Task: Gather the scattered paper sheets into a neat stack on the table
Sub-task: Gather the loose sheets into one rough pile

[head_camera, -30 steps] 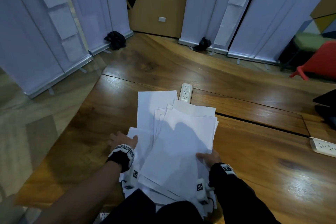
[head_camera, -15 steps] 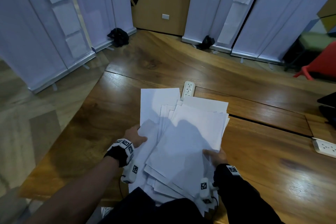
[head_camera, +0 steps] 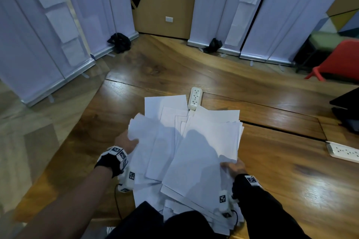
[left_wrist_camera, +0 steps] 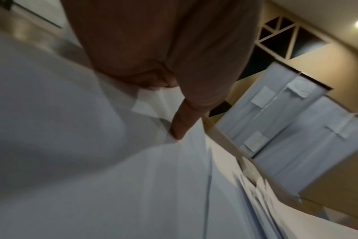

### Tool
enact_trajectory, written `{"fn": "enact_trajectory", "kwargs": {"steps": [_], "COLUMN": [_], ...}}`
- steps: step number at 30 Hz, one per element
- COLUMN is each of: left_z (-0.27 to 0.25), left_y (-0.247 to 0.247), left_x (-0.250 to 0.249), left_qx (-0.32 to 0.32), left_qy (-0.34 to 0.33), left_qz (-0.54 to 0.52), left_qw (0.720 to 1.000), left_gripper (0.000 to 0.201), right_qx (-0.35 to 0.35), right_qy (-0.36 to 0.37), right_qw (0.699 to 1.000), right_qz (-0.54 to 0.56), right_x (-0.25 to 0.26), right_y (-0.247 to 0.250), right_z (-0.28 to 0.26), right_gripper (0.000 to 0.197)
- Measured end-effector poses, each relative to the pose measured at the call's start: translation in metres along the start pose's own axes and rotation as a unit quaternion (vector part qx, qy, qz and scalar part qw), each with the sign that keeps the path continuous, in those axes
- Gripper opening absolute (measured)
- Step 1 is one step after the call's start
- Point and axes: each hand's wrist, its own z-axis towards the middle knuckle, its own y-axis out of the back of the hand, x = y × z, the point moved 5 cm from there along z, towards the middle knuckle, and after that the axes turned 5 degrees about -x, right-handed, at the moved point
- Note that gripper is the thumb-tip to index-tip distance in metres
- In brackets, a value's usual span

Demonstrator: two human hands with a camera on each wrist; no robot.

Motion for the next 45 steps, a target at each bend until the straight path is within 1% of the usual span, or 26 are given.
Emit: {"fn": "enact_trajectory", "kwargs": {"steps": [3, 4, 5, 7, 8, 10, 14, 17, 18, 19, 20, 22, 25, 26, 27, 28, 30, 31, 32, 34, 36, 37, 38, 41, 43, 45], "left_z": [0.007, 0.010, 0.014, 0.017, 0.019, 0.024, 0.036, 0.037, 0.036, 0.033, 0.028, 0.013, -0.013, -0.017, -0.018, -0.013, -0.001, 0.008, 0.019, 0.038, 0.050, 0.051, 0.051, 0.048, 0.048, 0.044], "left_y": [0.026, 0.031, 0.033, 0.029, 0.027, 0.027, 0.053, 0.075, 0.077, 0.075, 0.067, 0.047, 0.022, 0.021, 0.025, 0.031, 0.047, 0.051, 0.050, 0.040, 0.026, 0.020, 0.016, 0.012, 0.013, 0.011], "left_x": [-0.032, -0.040, -0.044, -0.040, -0.033, -0.017, 0.001, 0.018, 0.025, 0.032, 0.040, 0.056, 0.077, 0.080, 0.080, 0.078, 0.064, 0.055, 0.045, 0.030, 0.026, 0.024, 0.022, 0.021, 0.022, 0.019], "left_qx": [-0.062, -0.070, -0.066, -0.031, -0.016, -0.016, -0.084, -0.136, -0.143, -0.139, -0.120, -0.075, -0.032, -0.039, -0.070, -0.119, -0.213, -0.231, -0.212, -0.116, -0.010, 0.025, 0.035, 0.018, 0.016, 0.032], "left_qy": [-0.079, -0.086, -0.086, -0.065, -0.044, -0.002, 0.048, 0.083, 0.096, 0.113, 0.136, 0.187, 0.280, 0.290, 0.278, 0.251, 0.172, 0.118, 0.064, -0.027, -0.060, -0.069, -0.078, -0.078, -0.058, -0.053], "left_qz": [0.019, 0.024, 0.020, 0.009, 0.004, -0.028, -0.082, -0.175, -0.199, -0.216, -0.219, -0.197, -0.163, -0.153, -0.137, -0.103, 0.004, 0.057, 0.112, 0.189, 0.200, 0.212, 0.237, 0.296, 0.296, 0.279], "left_qw": [0.995, 0.994, 0.994, 0.997, 0.999, 0.999, 0.992, 0.972, 0.965, 0.960, 0.959, 0.960, 0.946, 0.944, 0.948, 0.955, 0.962, 0.964, 0.969, 0.975, 0.978, 0.974, 0.968, 0.952, 0.953, 0.958], "left_gripper": [0.047, 0.046, 0.047, 0.053, 0.056, 0.057, 0.038, 0.038, 0.038, 0.038, 0.035, 0.031, 0.054, 0.058, 0.061, 0.068, 0.083, 0.086, 0.085, 0.082, 0.083, 0.084, 0.085, 0.084, 0.076, 0.064], "right_qx": [-0.004, -0.010, -0.013, -0.013, -0.012, -0.013, -0.023, -0.025, -0.025, -0.025, -0.026, -0.019, -0.018, -0.020, -0.020, -0.020, -0.021, -0.019, -0.019, -0.016, -0.020, -0.024, -0.027, -0.027, -0.025, -0.023], "right_qy": [-0.001, -0.004, -0.002, -0.001, 0.001, 0.004, -0.002, -0.012, -0.013, -0.014, -0.016, -0.024, -0.038, -0.040, -0.040, -0.042, -0.039, -0.037, -0.037, -0.031, -0.026, -0.024, -0.024, -0.017, -0.013, -0.012], "right_qw": [1.000, 1.000, 1.000, 0.999, 0.999, 0.999, 0.999, 0.999, 0.999, 0.999, 0.999, 0.999, 0.998, 0.998, 0.998, 0.997, 0.997, 0.997, 0.997, 0.997, 0.997, 0.997, 0.997, 0.997, 0.997, 0.997], "right_qz": [-0.016, -0.020, -0.024, -0.031, -0.034, -0.043, -0.034, -0.026, -0.024, -0.025, -0.026, -0.037, -0.044, -0.047, -0.053, -0.056, -0.061, -0.064, -0.068, -0.072, -0.072, -0.072, -0.071, -0.075, -0.073, -0.066], "right_x": [0.004, 0.006, 0.008, 0.009, 0.009, 0.009, 0.009, 0.010, 0.010, 0.008, 0.005, 0.003, 0.011, 0.012, 0.012, 0.011, 0.010, 0.009, 0.009, 0.011, 0.012, 0.012, 0.011, 0.010, 0.011, 0.011], "right_y": [-0.003, -0.004, -0.005, -0.008, -0.009, -0.012, -0.011, -0.011, -0.011, -0.012, -0.013, -0.015, -0.011, -0.010, -0.010, -0.010, -0.011, -0.011, -0.011, -0.010, -0.011, -0.011, -0.010, -0.010, -0.010, -0.009], "right_z": [-0.001, -0.002, -0.003, -0.006, -0.006, -0.006, -0.010, -0.011, -0.010, -0.007, -0.003, -0.001, -0.012, -0.013, -0.014, -0.012, -0.010, -0.010, -0.009, -0.011, -0.013, -0.013, -0.013, -0.013, -0.014, -0.013], "right_gripper": [0.047, 0.045, 0.046, 0.048, 0.049, 0.051, 0.043, 0.041, 0.042, 0.045, 0.049, 0.057, 0.052, 0.049, 0.046, 0.048, 0.053, 0.052, 0.050, 0.047, 0.048, 0.048, 0.049, 0.050, 0.051, 0.051]}}
